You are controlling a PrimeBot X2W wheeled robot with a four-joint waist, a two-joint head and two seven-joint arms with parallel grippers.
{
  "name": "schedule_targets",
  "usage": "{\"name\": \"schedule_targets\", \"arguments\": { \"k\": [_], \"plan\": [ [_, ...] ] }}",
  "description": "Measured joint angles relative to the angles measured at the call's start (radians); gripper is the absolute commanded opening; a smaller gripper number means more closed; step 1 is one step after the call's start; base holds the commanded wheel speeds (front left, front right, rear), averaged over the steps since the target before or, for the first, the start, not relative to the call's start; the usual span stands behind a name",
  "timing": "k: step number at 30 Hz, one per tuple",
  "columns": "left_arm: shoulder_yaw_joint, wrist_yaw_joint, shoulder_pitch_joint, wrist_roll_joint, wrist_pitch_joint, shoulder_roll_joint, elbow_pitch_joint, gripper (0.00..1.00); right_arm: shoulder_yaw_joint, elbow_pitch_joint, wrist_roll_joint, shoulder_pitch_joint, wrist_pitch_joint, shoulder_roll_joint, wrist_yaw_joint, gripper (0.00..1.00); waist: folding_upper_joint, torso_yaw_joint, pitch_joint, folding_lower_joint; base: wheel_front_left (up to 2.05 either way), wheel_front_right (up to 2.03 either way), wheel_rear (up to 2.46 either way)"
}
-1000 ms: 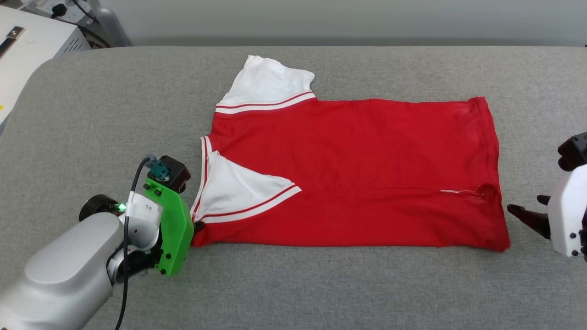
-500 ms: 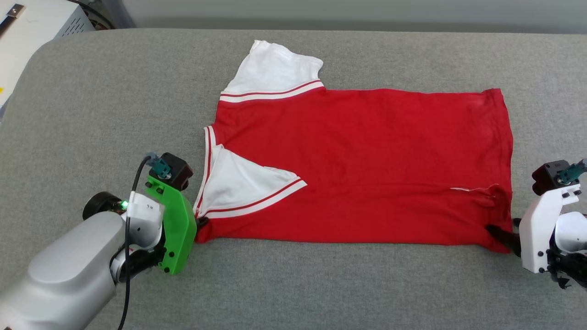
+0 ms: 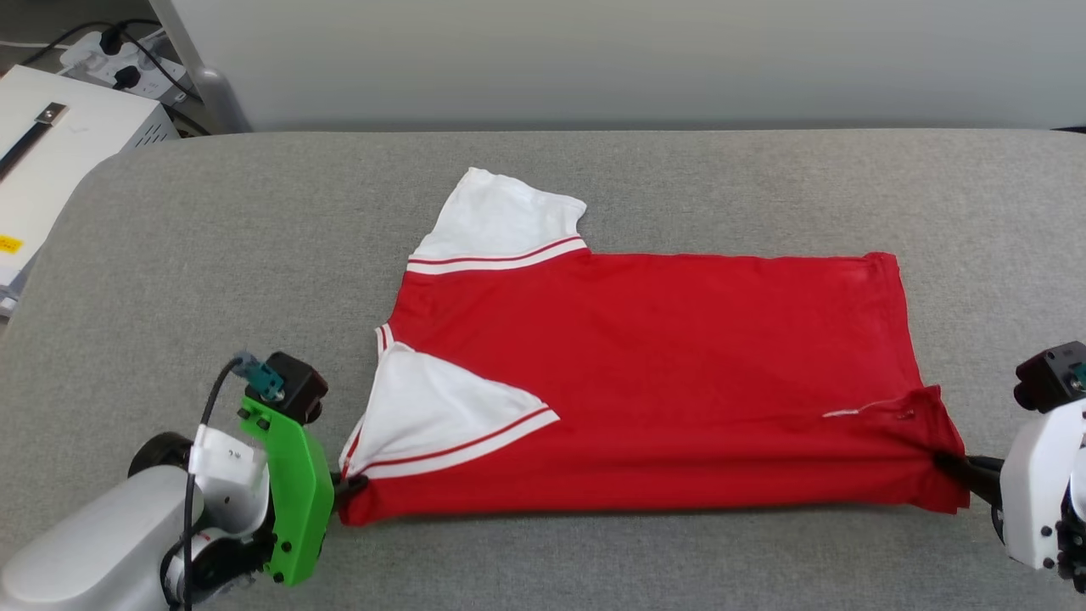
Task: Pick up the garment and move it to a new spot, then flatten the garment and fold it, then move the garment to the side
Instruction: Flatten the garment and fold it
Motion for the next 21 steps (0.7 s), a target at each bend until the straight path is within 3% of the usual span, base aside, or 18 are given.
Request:
{"name": "schedule_targets", "arguments": {
  "k": [5, 13, 14, 15, 16, 18, 19, 21],
  "plan": [
    [-0.024, 0.031, 0.047, 0.002, 0.0, 0.006, -0.033, 0.0, -0.042, -0.031, 0.009, 0.079, 0.038, -0.002, 0.0, 0.0, 0.0, -0.006, 0.011, 0.0, 0.0, 0.0, 0.0],
    [-0.041, 0.042, 0.064, 0.004, -0.018, -0.042, 0.061, 0.0, -0.055, 0.058, -0.026, 0.092, 0.061, 0.086, 0.0, 0.0, 0.0, -0.007, 0.055, 0.0, 0.0, 0.0, 0.0],
    [-0.041, 0.042, 0.064, 0.006, -0.023, -0.045, 0.075, 0.13, -0.059, 0.066, -0.033, 0.092, 0.048, 0.094, 0.0, 0.0, 0.0, -0.006, 0.058, 0.0, 0.0, 0.0, 0.0],
    [-0.04, 0.04, 0.064, 0.006, -0.03, -0.049, 0.082, 0.65, -0.063, 0.072, -0.036, 0.092, 0.037, 0.099, 0.0, 0.34, 0.0, -0.004, 0.058, 0.0, 0.0, 0.0, 0.0],
    [-0.038, 0.039, 0.064, 0.009, -0.05, -0.052, 0.091, 1.0, -0.067, 0.075, -0.039, 0.092, 0.023, 0.105, 0.0, 0.98, 0.0, -0.003, 0.056, -0.0001, 0.0, 0.0, 0.0],
    [-0.026, 0.039, 0.064, 0.015, -0.091, -0.053, 0.104, 1.0, -0.077, 0.073, -0.049, 0.092, -0.017, 0.113, 0.0, 1.0, 0.0, 0.0, 0.047, 0.0, 0.0, 0.0, 0.0],
    [-0.006, 0.047, 0.064, 0.025, -0.133, -0.034, 0.095, 1.0, -0.109, 0.049, -0.084, 0.093, -0.106, 0.114, 0.0, 1.0, 0.0, 0.003, 0.024, -0.0001, 0.0, 0.0, 0.0],
    [0.02, 0.058, 0.062, 0.029, -0.169, -0.018, 0.073, 1.0, -0.148, 0.031, -0.111, 0.093, -0.179, 0.116, 0.0, 1.0, 0.0, 0.005, 0.009, 0.0, 0.0, 0.0, 0.0]
  ]
}}
